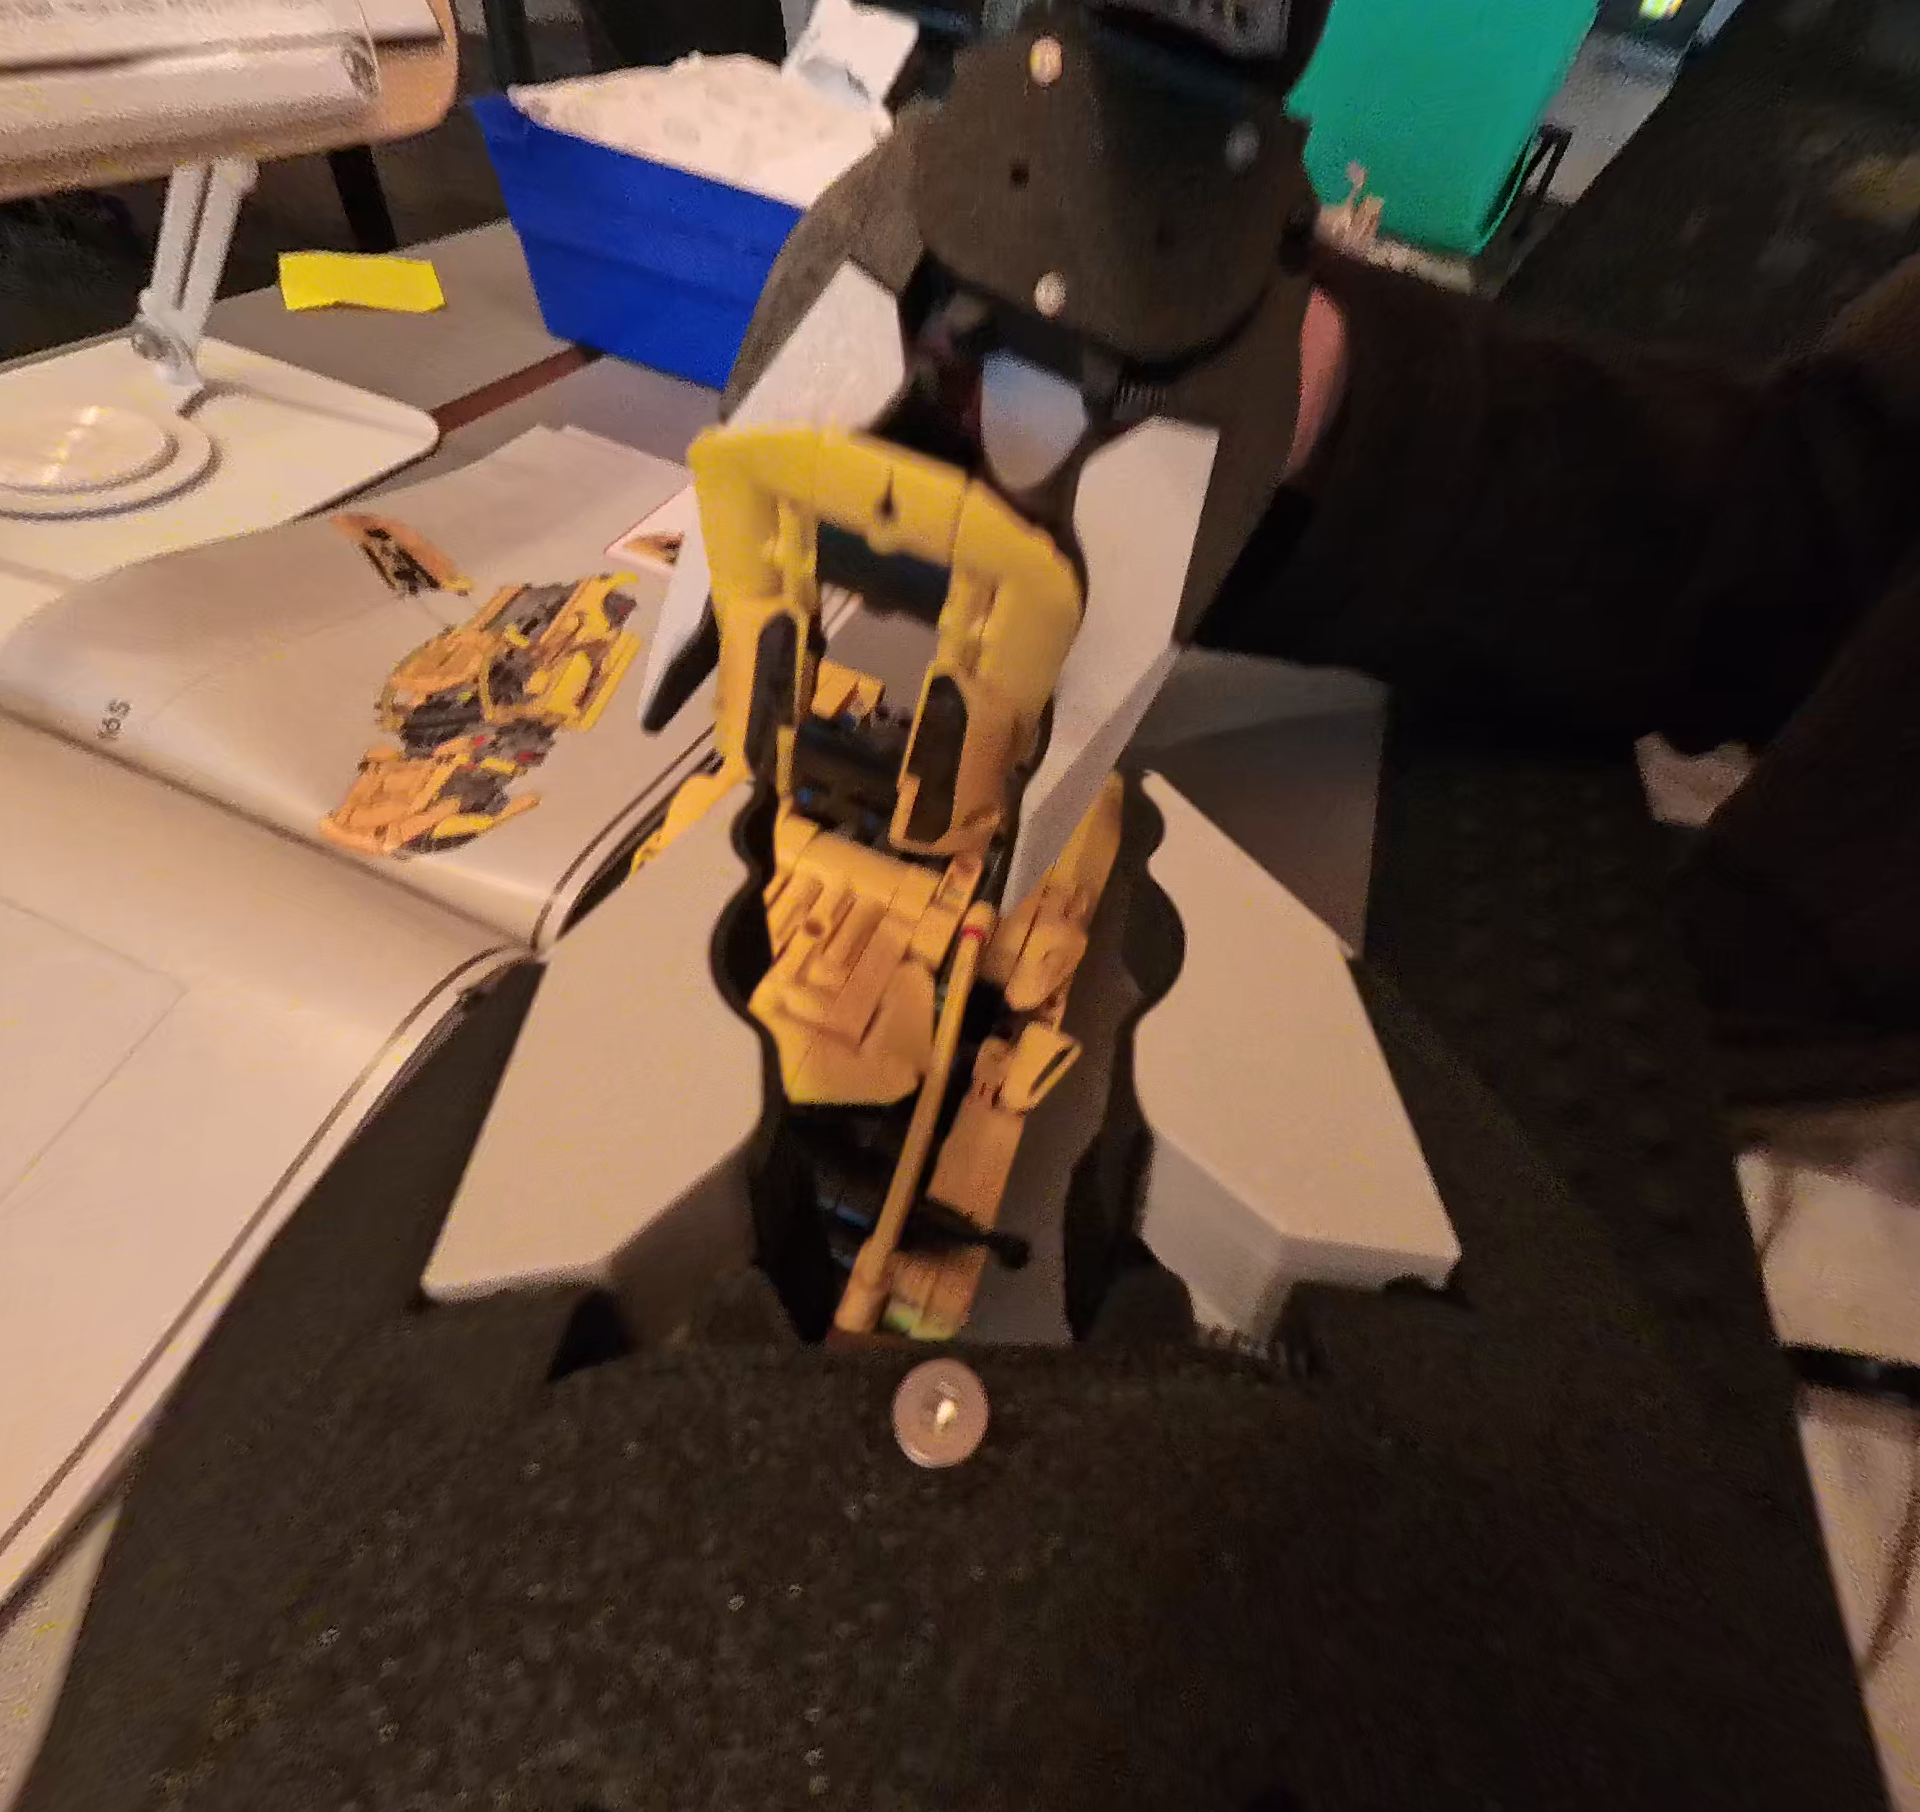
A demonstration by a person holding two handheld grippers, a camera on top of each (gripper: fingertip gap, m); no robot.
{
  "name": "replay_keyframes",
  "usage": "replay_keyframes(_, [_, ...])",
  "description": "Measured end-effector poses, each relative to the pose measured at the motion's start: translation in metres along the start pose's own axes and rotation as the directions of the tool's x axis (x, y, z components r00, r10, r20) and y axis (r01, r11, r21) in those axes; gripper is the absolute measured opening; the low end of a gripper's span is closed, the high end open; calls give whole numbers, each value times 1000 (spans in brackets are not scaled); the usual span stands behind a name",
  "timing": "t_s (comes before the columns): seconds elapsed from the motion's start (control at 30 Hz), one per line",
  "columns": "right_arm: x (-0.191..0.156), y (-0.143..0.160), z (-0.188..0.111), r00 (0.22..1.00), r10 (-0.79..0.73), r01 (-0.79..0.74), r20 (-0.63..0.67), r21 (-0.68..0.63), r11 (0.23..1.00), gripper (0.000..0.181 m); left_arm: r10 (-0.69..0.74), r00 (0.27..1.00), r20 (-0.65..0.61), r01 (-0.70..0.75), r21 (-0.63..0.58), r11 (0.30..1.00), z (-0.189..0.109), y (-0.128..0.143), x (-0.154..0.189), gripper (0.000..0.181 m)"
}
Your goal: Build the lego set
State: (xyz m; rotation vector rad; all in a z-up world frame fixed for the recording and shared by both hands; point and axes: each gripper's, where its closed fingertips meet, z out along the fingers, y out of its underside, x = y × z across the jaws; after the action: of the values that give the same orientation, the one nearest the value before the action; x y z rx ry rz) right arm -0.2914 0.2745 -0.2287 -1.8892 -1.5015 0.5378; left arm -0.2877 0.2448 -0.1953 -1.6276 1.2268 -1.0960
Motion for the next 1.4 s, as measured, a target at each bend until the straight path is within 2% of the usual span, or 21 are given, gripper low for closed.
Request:
replay_keyframes(0.1, [1, 2, 3, 998, -24, 16, -60, -122, 992, 86, -40, 998, 43, 37, 68, 997, 1, -18, 1, 66])
replay_keyframes(0.2, [1, 0, 4, 994, -43, 27, -102, -158, 987, 86, -143, 987, 71, 135, 114, 984, 5, -27, -1, 66])
replay_keyframes(0.33, [2, 3, 1, 994, -20, 7, -108, -119, 993, 86, -270, 957, 103, 256, 132, 958, 14, -31, -5, 53])
replay_keyframes(0.43, [3, 5, 1, 995, -37, 31, -93, -64, 998, 86, -342, 929, 142, 331, 99, 938, 18, -24, -2, 26])
replay_keyframes(0.57, [3, 0, 0, 991, -106, 108, -79, 27, 994, 85, -385, 889, 247, 388, 41, 921, 15, -15, -2, 18])
replay_keyframes(0.63, [1, 0, -2, 989, -147, 149, -30, 97, 984, 85, -381, 877, 294, 394, 17, 919, 11, -15, -3, 15])
replay_keyframes(0.73, [-7, -7, -13, 970, -215, 167, 117, 322, 932, 90, -358, 867, 346, 395, -40, 918, 1, -17, -7, 10])
replay_keyframes(0.8, [7, -3, -24, 951, -271, 198, 146, 385, 901, 63, -353, 859, 370, 405, -73, 911, -9, -23, -10, 7])
replay_keyframes(0.87, [19, -6, -30, 934, -281, 155, 219, 461, 874, 52, -323, 848, 419, 400, -106, 911, -18, -29, -18, 7])
replay_keyframes(0.93, [17, -4, -25, 886, -231, 41, 402, 429, 903, 52, -330, 834, 443, 422, -124, 898, -22, -32, -22, 7])
replay_keyframes(1.03, [11, -6, -14, 821, -201, -15, 535, 371, 928, 46, -377, 807, 454, 474, -118, 873, -17, -30, -22, 6])
replay_keyframes(1.07, [10, -6, -13, 810, -199, -15, 551, 358, 934, 41, -388, 802, 455, 487, -121, 865, -15, -27, -21, 7])
replay_keyframes(1.13, [14, -8, -16, 818, -201, -20, 539, 375, 927, 16, -406, 788, 462, 508, -115, 854, -11, -23, -20, 7])
replay_keyframes(1.33, [11, -7, -9, 822, -163, -39, 546, 340, 940, 16, -441, 748, 496, 521, -26, 853, -12, -25, -23, 7])
replay_keyframes(1.4, [9, -7, -11, 809, -160, -44, 566, 330, 943, 15, -430, 770, 471, 492, -9, 871, -8, -29, -17, 10])
